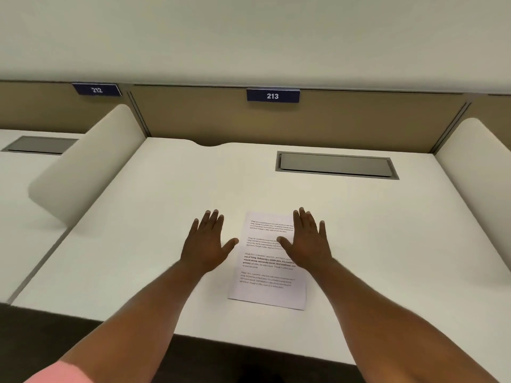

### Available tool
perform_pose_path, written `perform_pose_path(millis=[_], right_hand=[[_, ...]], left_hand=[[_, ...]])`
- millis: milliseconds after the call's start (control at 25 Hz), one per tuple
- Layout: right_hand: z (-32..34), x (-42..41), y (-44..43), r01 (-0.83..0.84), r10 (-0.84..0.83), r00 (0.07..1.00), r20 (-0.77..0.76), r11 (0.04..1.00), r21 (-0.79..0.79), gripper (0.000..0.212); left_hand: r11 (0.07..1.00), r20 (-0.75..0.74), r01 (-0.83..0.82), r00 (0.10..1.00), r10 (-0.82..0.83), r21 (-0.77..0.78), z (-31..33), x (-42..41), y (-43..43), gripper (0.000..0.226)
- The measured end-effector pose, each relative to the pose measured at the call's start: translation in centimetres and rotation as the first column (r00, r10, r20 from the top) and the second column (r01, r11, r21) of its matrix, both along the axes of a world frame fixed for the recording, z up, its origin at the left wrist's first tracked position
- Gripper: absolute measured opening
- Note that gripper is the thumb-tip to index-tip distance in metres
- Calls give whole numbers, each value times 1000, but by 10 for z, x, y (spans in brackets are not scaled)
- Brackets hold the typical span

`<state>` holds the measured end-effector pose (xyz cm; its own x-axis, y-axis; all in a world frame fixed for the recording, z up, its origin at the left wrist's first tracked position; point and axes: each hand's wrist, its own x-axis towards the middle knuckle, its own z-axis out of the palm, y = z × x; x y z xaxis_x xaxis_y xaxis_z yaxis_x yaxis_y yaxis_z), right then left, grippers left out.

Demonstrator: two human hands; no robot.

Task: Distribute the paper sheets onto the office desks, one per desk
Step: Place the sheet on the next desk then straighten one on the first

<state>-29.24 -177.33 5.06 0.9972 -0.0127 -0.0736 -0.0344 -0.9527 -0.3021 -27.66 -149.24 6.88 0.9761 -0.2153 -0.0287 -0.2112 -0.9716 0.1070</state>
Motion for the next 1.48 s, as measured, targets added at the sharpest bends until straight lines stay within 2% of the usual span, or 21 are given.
perform_pose_path(millis=[280,600,920,1480], right_hand=[[16,8,44,-153,155,986,55,988,-30,93],[23,25,138,-352,352,928,122,936,-25,92],[23,37,298,-526,524,831,187,850,-44,89],[58,58,621,-711,695,652,302,699,-73,87]], left_hand=[[994,58,-84,995,80,72,16,-18,36,100],[966,120,-252,963,243,65,23,-43,124,96],[921,161,-385,915,371,63,33,-71,270,95],[785,236,-589,804,546,192,76,-104,564,95]])
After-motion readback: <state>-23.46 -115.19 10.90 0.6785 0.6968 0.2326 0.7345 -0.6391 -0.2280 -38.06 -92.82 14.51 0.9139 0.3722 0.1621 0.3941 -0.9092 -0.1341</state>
